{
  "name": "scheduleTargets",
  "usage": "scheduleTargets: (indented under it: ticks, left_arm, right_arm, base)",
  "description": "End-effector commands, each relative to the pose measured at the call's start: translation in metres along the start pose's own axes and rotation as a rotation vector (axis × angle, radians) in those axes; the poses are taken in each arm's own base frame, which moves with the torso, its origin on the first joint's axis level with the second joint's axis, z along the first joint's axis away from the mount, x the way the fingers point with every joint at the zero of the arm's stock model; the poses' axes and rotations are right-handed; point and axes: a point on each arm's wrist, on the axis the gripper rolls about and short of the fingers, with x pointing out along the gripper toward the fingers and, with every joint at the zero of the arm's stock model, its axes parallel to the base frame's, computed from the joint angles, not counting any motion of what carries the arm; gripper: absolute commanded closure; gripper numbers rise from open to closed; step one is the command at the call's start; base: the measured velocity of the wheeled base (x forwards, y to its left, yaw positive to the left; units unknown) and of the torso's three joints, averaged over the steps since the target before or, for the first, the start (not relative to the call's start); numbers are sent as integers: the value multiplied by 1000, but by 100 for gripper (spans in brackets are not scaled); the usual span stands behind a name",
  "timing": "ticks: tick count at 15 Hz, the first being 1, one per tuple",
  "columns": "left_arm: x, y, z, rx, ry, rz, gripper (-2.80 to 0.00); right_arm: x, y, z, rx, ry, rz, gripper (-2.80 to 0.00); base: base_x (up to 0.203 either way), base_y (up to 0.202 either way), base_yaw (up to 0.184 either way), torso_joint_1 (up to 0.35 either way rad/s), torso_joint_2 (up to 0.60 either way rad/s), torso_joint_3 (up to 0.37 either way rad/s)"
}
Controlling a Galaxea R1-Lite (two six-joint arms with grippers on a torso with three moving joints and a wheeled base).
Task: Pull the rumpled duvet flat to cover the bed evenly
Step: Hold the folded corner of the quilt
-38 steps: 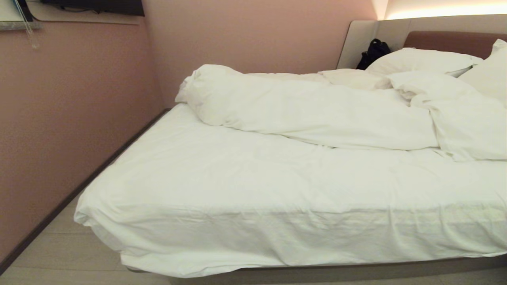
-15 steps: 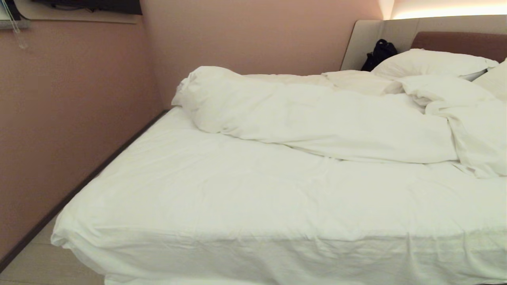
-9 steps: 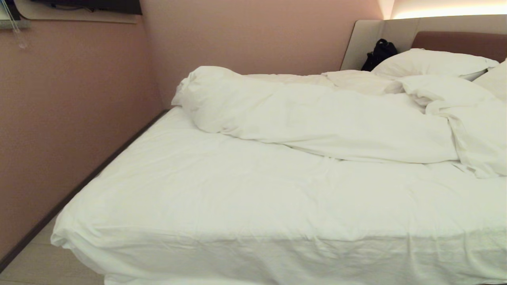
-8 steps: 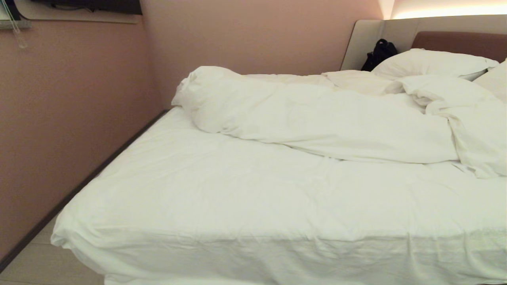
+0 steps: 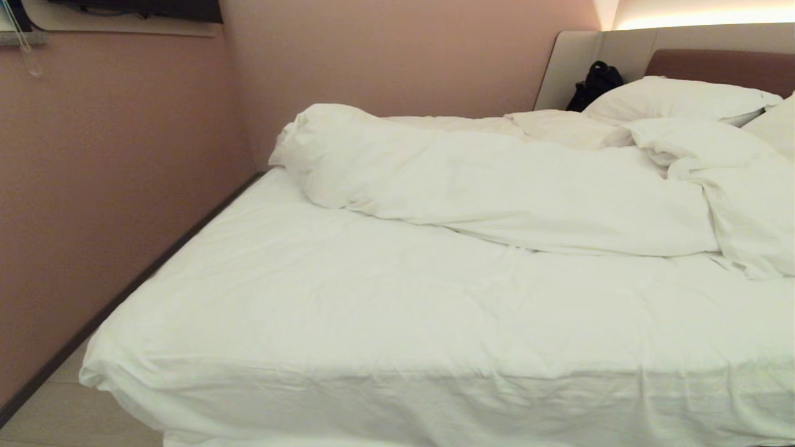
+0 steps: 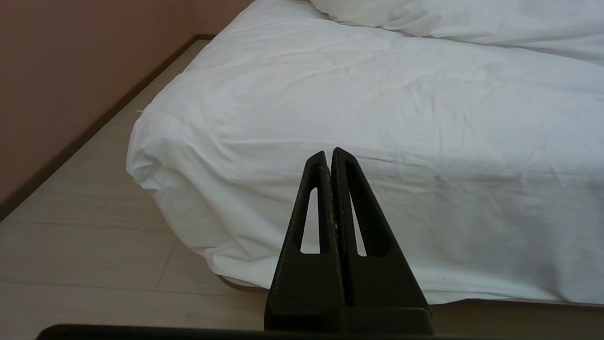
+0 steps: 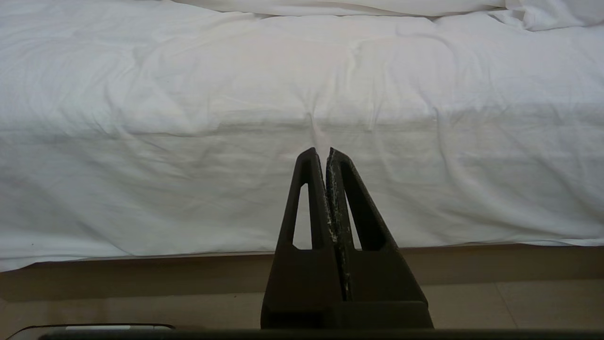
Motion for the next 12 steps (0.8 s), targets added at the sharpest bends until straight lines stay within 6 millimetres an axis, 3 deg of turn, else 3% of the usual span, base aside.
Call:
scheduleTargets:
  ticks: [1, 12]
  left_arm:
    - [0, 0, 0, 4, -1, 1, 0]
    - [0, 0, 0, -4, -1, 2, 0]
  right_arm:
    - [0, 0, 0, 0, 1, -1, 0]
    - [0, 0, 0, 0, 1, 0, 0]
  base:
    - [0, 0, 0, 0, 0, 0]
    - [0, 0, 0, 0, 0, 0]
